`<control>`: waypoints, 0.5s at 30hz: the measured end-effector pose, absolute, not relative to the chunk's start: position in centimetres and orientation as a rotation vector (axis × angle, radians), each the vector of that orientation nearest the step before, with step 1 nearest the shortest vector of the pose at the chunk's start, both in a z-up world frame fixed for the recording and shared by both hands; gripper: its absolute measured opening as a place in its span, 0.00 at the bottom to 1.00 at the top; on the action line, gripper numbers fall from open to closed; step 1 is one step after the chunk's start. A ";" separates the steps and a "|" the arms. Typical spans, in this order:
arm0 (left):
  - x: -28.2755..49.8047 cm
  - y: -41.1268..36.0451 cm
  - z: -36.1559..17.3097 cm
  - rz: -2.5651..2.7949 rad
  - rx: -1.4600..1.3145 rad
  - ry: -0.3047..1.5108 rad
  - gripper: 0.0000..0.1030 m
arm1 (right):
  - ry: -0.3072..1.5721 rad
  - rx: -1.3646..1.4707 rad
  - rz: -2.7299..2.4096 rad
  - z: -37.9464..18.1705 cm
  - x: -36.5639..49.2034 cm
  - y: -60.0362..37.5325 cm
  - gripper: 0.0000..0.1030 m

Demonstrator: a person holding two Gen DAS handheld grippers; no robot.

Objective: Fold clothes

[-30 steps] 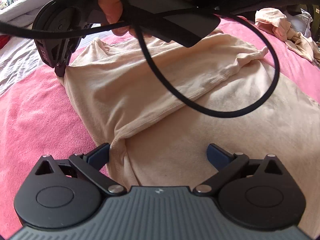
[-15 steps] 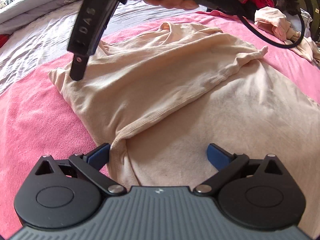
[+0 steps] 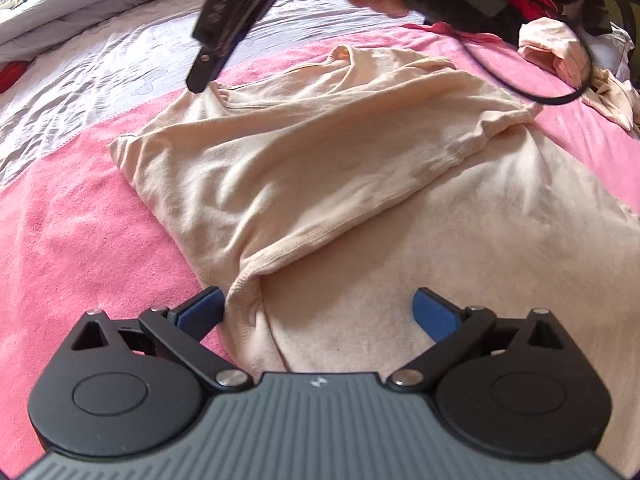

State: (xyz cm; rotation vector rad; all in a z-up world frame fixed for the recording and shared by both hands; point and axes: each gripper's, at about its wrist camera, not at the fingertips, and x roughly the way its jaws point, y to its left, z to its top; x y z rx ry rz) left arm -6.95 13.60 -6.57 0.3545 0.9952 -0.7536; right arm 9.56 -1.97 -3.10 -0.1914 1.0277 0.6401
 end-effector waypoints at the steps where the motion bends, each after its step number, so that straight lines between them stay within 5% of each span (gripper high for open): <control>1: -6.7 13.8 -6.0 -0.752 0.341 0.990 0.89 | 1.030 -0.203 0.653 -2.6 8.9 -2.6 0.51; 2: -6.4 14.0 -5.1 -0.755 0.328 0.975 0.88 | 1.033 -0.219 0.658 -2.1 8.2 -3.2 0.62; 5: -5.7 13.8 -2.7 -0.790 0.313 0.931 0.88 | 1.078 -0.233 0.609 -1.4 6.9 -6.0 0.62; 15: -5.2 6.3 -5.9 -0.923 0.379 1.010 0.88 | 1.103 -0.313 0.651 -3.1 4.5 -7.5 0.46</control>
